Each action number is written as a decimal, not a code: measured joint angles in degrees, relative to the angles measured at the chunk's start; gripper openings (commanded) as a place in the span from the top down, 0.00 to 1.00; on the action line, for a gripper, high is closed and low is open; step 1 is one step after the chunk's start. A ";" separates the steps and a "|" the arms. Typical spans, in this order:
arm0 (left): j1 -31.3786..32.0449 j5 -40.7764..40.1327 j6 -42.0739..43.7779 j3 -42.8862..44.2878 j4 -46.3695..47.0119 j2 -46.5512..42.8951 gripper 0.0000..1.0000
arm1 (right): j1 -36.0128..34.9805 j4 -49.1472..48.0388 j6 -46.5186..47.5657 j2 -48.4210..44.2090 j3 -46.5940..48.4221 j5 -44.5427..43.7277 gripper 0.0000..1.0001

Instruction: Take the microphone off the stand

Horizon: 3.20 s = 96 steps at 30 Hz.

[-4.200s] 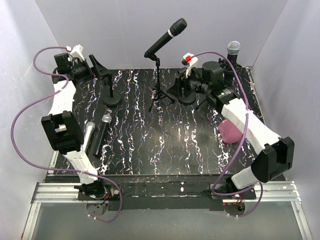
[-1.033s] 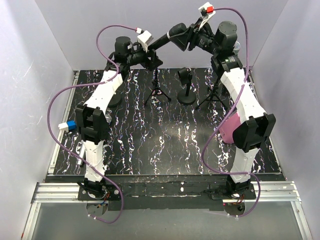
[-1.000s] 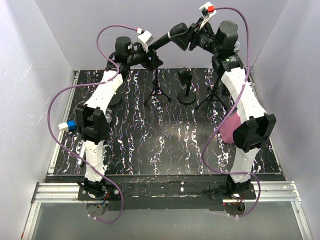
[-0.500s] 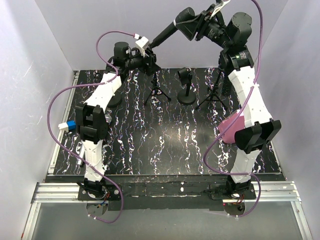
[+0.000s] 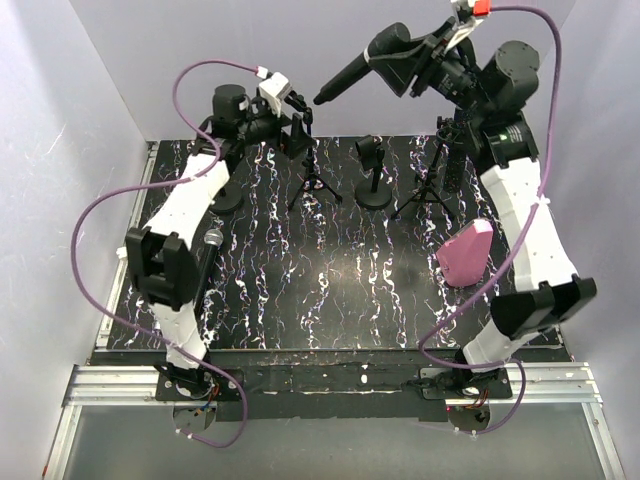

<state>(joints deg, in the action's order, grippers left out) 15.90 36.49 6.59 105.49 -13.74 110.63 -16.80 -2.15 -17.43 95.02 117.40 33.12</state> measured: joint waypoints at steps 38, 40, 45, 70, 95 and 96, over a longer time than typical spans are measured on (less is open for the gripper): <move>11.56 19.04 8.87 9.84 -22.32 -3.96 0.96 | -2.47 -4.83 3.15 -8.59 -29.59 18.08 0.19; 11.19 17.40 8.85 6.97 -22.69 -6.38 1.00 | -2.49 -3.74 3.54 -11.23 -33.59 17.57 0.17; 9.09 13.38 8.94 -3.02 -24.06 -14.88 1.00 | -2.51 0.57 5.01 -18.86 -43.60 16.61 0.15; 2.75 -38.18 -10.62 -37.99 -46.88 -10.40 0.92 | -2.80 15.78 14.93 -23.58 -56.43 6.99 0.17; -1.07 -44.39 -15.80 -42.80 -43.28 -8.63 0.70 | -2.80 17.16 14.86 -22.53 -54.99 5.44 0.17; -1.66 -44.94 -16.09 -42.80 -43.32 -8.63 0.70 | -2.80 17.14 14.86 -22.53 -54.99 5.35 0.17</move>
<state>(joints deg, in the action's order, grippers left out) 14.24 -8.45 -9.50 62.70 -57.06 102.00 -19.59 14.98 -2.57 72.49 62.41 38.48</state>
